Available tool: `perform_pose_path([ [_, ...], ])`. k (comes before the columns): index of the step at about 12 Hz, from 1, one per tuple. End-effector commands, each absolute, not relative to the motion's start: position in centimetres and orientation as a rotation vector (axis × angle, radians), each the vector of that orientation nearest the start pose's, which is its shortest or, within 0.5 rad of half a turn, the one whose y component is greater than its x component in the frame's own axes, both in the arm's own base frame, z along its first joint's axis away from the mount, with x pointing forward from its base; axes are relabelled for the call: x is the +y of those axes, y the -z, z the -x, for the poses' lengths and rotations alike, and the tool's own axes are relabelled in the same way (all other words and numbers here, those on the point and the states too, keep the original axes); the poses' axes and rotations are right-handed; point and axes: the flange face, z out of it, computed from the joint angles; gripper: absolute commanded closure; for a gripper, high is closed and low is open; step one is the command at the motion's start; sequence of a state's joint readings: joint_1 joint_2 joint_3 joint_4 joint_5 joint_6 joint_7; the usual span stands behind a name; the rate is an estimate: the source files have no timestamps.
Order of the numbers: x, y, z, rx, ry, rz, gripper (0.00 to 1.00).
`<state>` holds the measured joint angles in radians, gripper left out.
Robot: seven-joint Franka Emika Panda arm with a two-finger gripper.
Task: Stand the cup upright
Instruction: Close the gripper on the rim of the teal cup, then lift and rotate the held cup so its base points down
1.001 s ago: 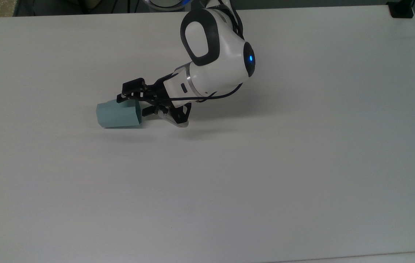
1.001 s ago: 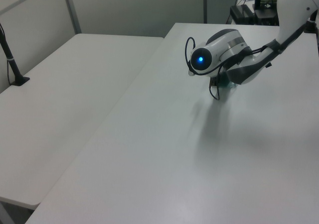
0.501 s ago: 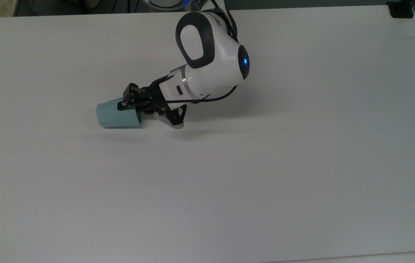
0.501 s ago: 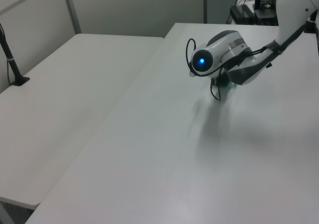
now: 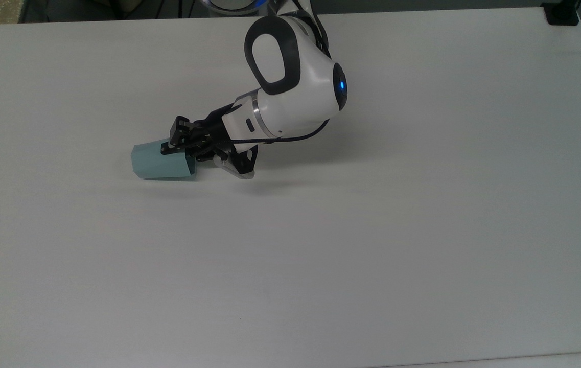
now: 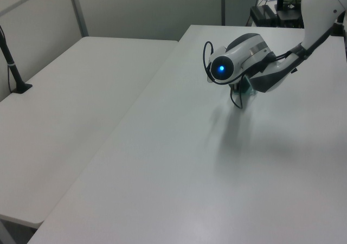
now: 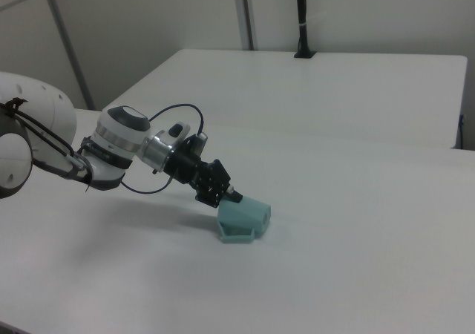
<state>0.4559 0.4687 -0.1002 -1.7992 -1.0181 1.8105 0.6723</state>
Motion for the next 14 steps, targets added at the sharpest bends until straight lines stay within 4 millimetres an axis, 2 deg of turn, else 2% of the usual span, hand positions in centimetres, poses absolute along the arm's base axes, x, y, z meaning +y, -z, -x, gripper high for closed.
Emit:
perform_pose_path([
  [1, 15.1, -27.5, -59.6, 0.235, -0.088, -2.130, 1.00],
  [3, 15.6, -31.3, -60.0, 0.219, -0.105, -2.193, 1.00],
  [5, 16.3, -35.2, -60.0, 0.129, -0.121, -2.320, 1.00],
  [8, 16.9, -39.8, -58.9, 0.108, -0.098, -2.482, 1.00],
  [10, 16.4, -43.2, -58.3, 0.097, -0.093, -2.591, 1.00],
  [12, 14.1, -44.3, -58.5, 0.037, -0.056, -2.684, 1.00],
  [14, 12.6, -45.2, -58.6, -0.015, -0.077, -2.827, 1.00],
])
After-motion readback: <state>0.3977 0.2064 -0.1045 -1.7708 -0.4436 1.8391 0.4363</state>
